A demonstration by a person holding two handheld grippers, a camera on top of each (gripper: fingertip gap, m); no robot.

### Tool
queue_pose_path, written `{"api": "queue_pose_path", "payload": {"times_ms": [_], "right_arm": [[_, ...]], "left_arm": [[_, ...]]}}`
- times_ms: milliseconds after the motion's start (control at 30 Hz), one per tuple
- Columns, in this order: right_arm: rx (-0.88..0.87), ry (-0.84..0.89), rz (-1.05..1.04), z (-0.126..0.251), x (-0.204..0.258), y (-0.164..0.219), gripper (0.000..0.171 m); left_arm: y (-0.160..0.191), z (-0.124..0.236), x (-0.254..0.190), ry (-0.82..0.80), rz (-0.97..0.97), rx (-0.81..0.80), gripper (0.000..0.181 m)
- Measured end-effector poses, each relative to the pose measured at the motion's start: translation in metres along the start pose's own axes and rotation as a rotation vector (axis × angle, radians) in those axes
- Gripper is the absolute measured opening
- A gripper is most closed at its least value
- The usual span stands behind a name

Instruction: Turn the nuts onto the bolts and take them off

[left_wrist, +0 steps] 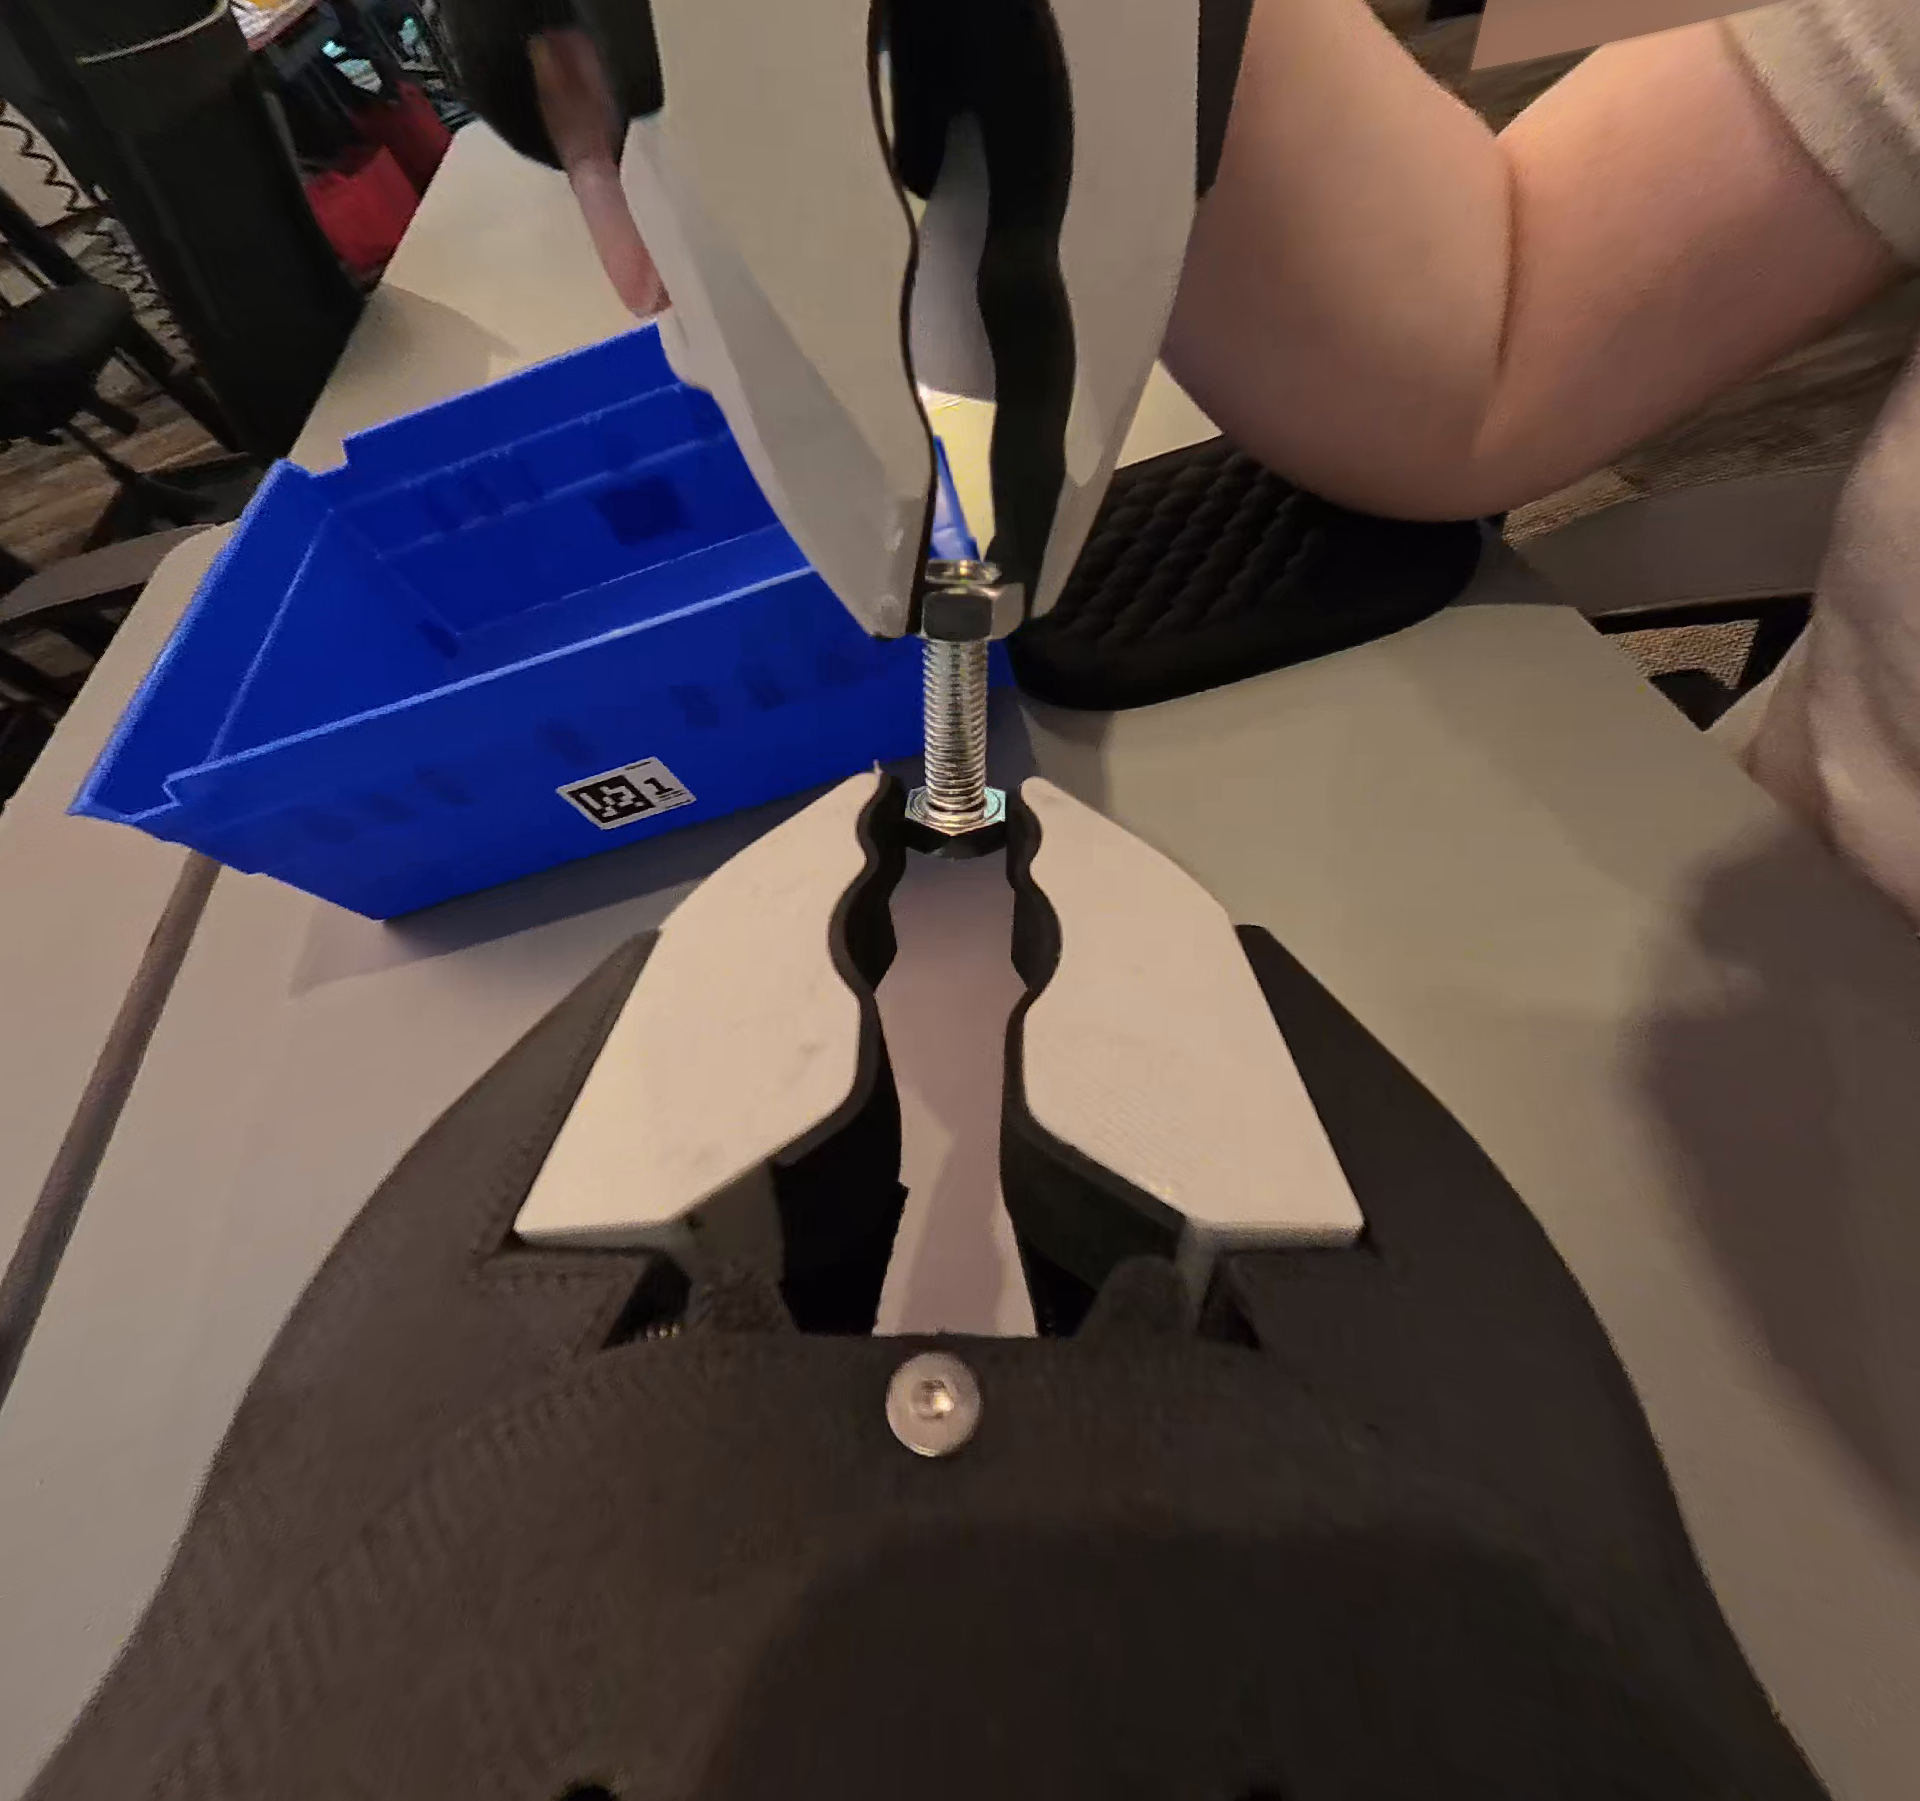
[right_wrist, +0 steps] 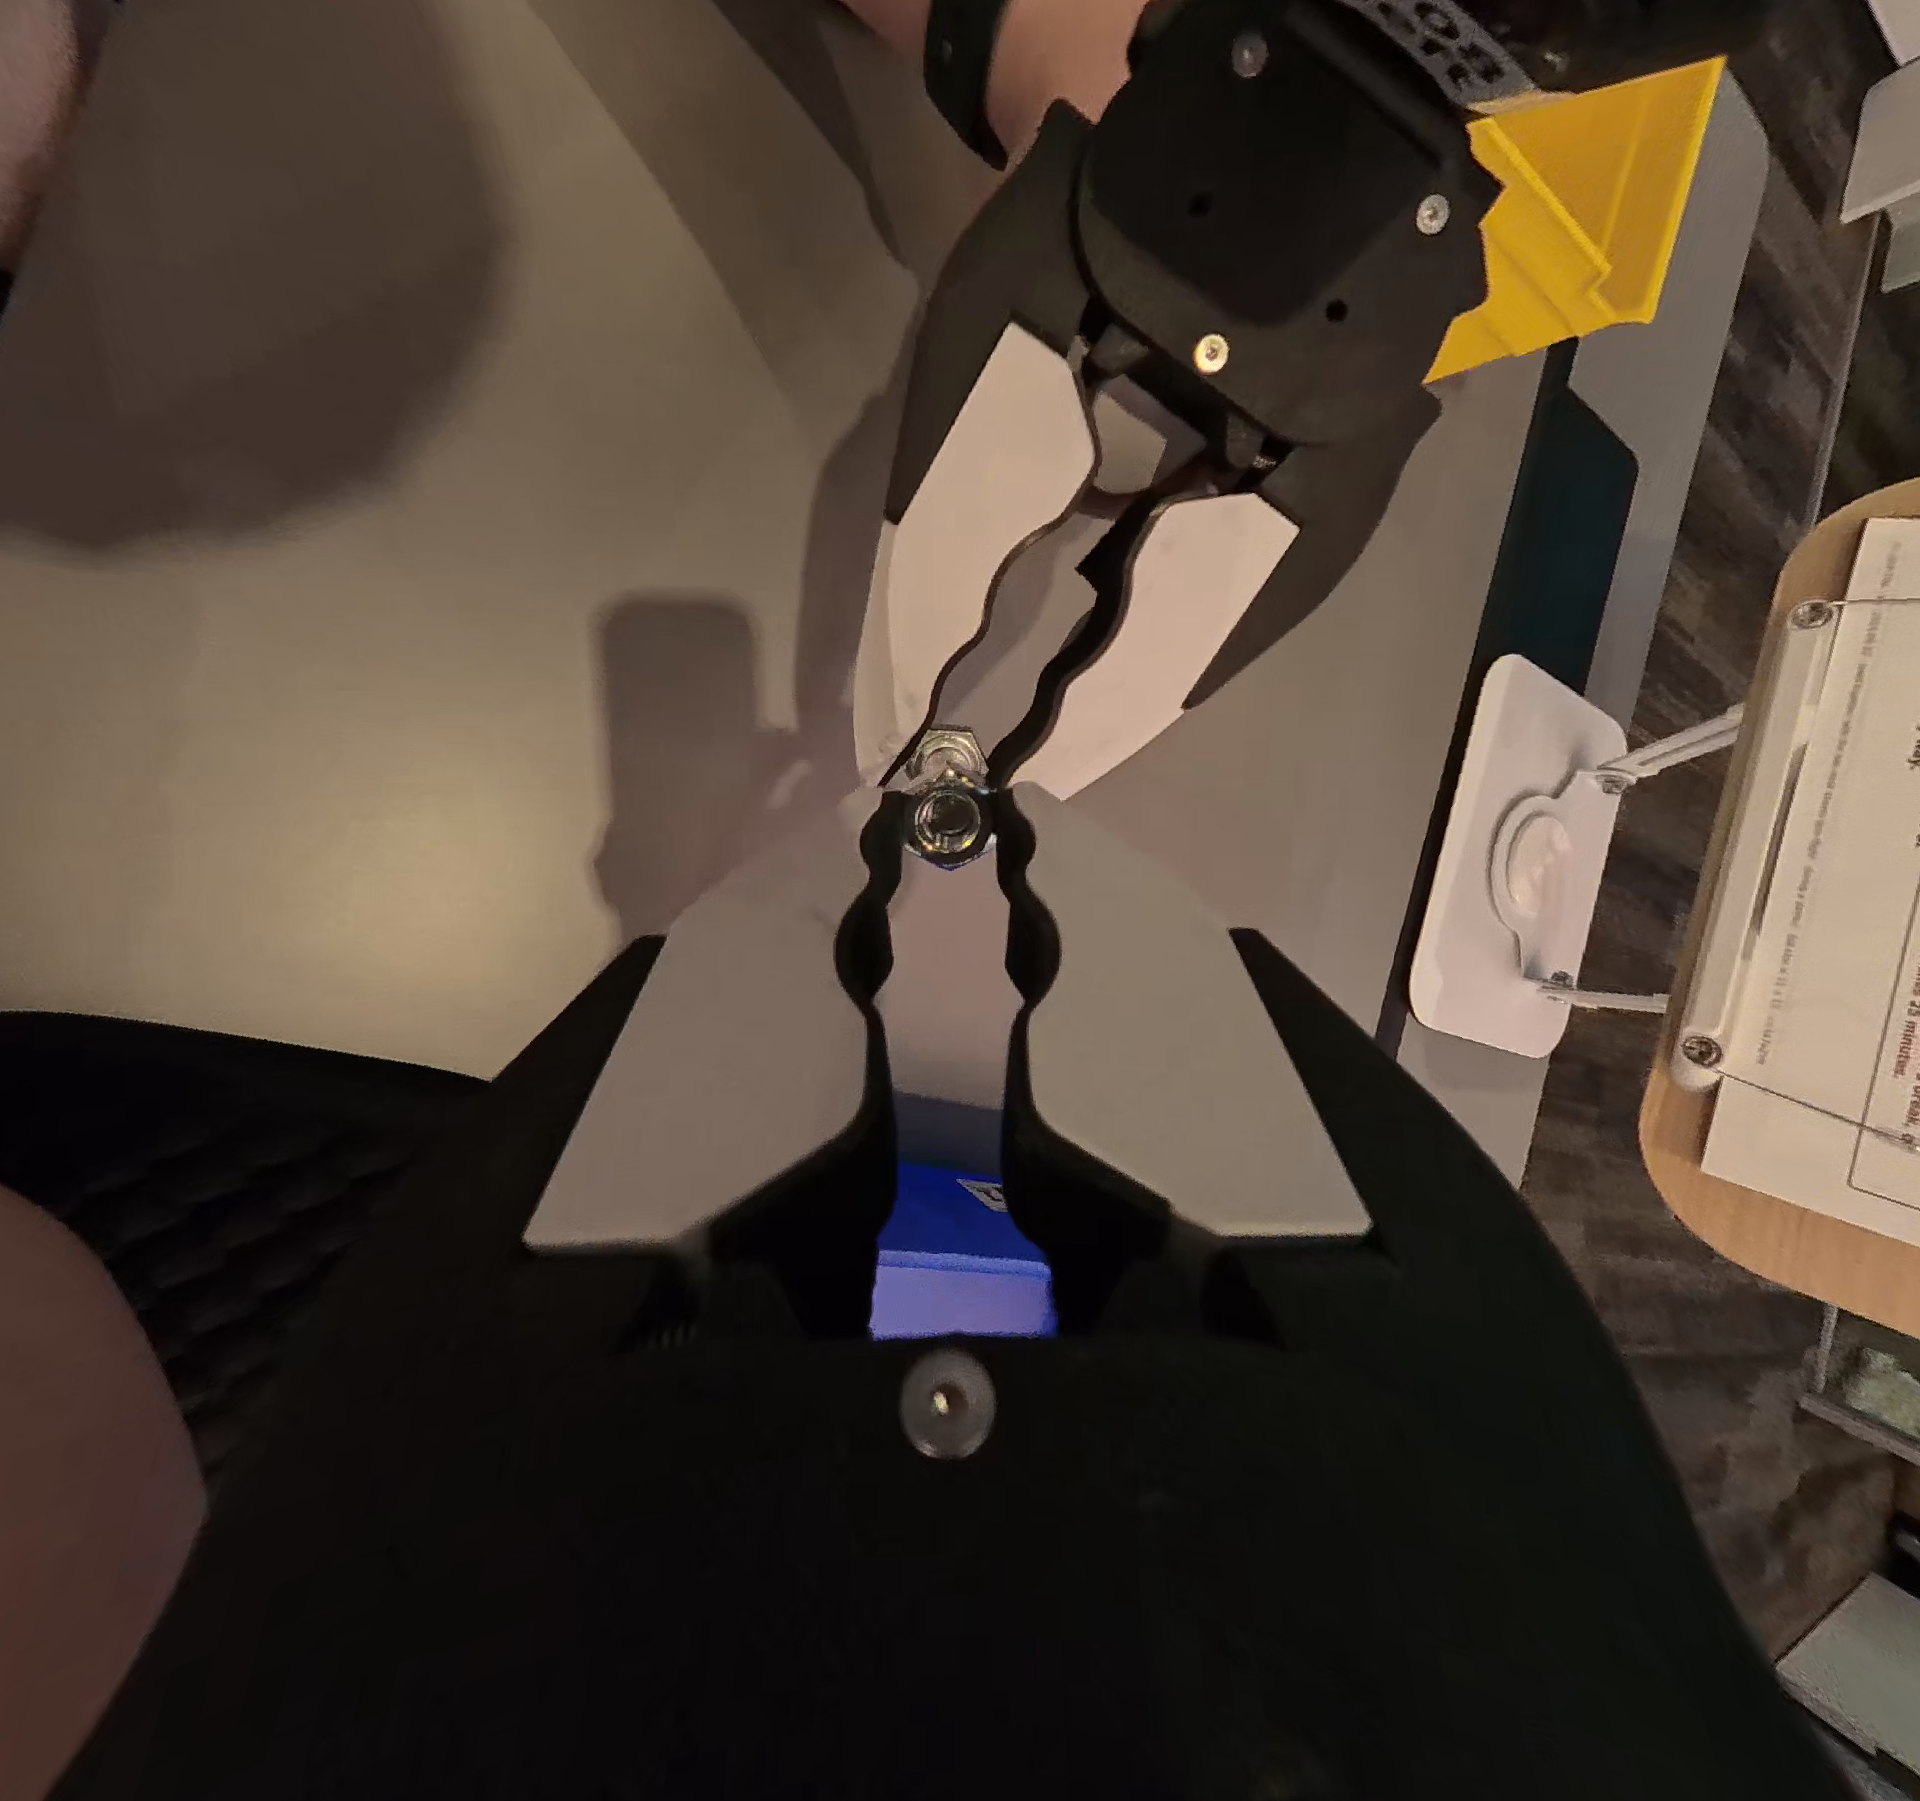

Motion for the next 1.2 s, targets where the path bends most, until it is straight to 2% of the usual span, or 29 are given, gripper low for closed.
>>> {"api": "queue_pose_path", "payload": {"times_ms": [33,200,400,733,933,1067,1200], "right_arm": [[-0.001,0.005,0.001,0.001,0.000,-0.001,0.019],[0.002,0.033,-0.083,0.004,-0.006,0.002,0.018],[-0.026,0.091,-0.344,0.006,-0.032,0.011,0.018],[-0.229,0.059,-0.765,0.001,-0.069,0.018,0.018],[-0.354,0.067,-1.009,0.001,-0.085,0.017,0.018],[-0.393,0.037,-1.075,0.000,-0.087,0.017,0.018],[-0.440,0.052,-1.056,0.005,-0.091,0.013,0.018]], "left_arm": [[-0.001,0.001,0.000,0.002,0.000,-0.002,0.018],[-0.004,0.003,0.006,-0.070,-0.018,0.020,0.018],[-0.005,0.010,0.030,-0.244,0.005,0.055,0.018],[-0.002,0.031,0.058,-0.504,-0.036,0.232,0.018],[-0.003,0.040,0.069,-0.599,0.012,0.253,0.018],[-0.003,0.043,0.071,-0.638,-0.037,0.299,0.018],[-0.009,0.046,0.072,-0.634,0.005,0.251,0.018]]}}
Point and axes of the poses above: each gripper's, where its closed fingertips meet, z back along the fingers, y out of its underside, x = y × z across the jaws, the point moved 3 cm from there along z, back along the fingers, and after that the axes turned 4 degrees about -y, right-handed, at the moved point
